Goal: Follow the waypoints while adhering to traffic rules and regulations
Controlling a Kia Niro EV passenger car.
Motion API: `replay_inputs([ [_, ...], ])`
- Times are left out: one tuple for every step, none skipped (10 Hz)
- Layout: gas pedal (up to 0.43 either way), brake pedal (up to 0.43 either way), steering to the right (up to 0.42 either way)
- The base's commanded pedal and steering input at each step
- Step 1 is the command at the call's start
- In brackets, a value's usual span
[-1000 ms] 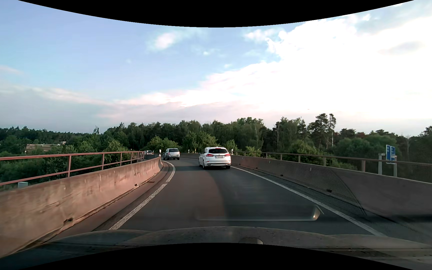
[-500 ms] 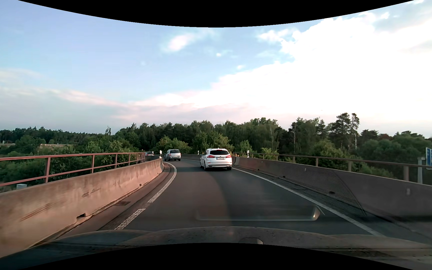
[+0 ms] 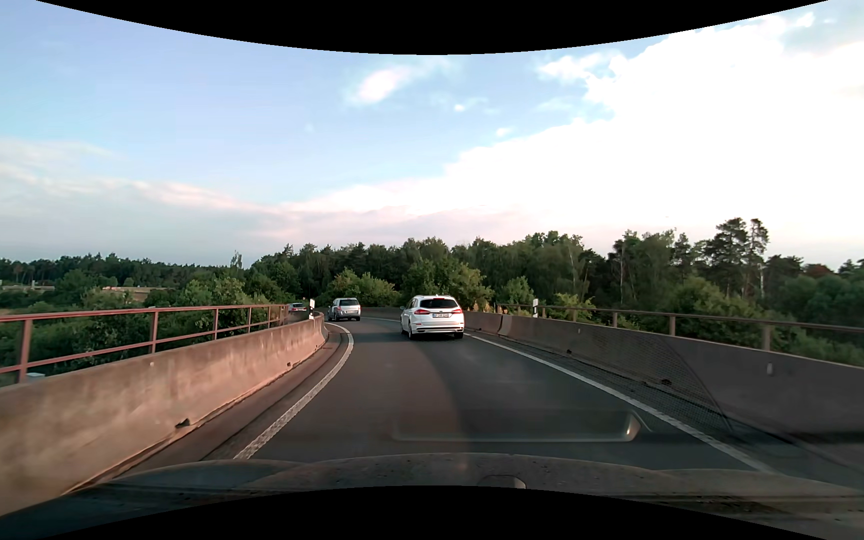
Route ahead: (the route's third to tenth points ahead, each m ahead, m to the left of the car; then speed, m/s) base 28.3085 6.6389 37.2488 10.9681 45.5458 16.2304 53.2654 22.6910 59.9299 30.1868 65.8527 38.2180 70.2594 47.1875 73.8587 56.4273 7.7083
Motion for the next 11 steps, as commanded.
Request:
replay_inputs([
  [0.000,0.000,-0.060],
  [0.000,0.000,-0.060],
  [0.000,0.000,-0.061],
  [0.000,0.000,-0.061],
  [0.000,0.000,-0.061],
  [0.000,0.000,-0.061],
  [0.000,0.000,-0.061],
  [0.000,0.000,-0.061],
  [0.000,0.000,-0.062],
  [0.000,0.000,-0.064],
  [0.000,0.000,-0.068],
])
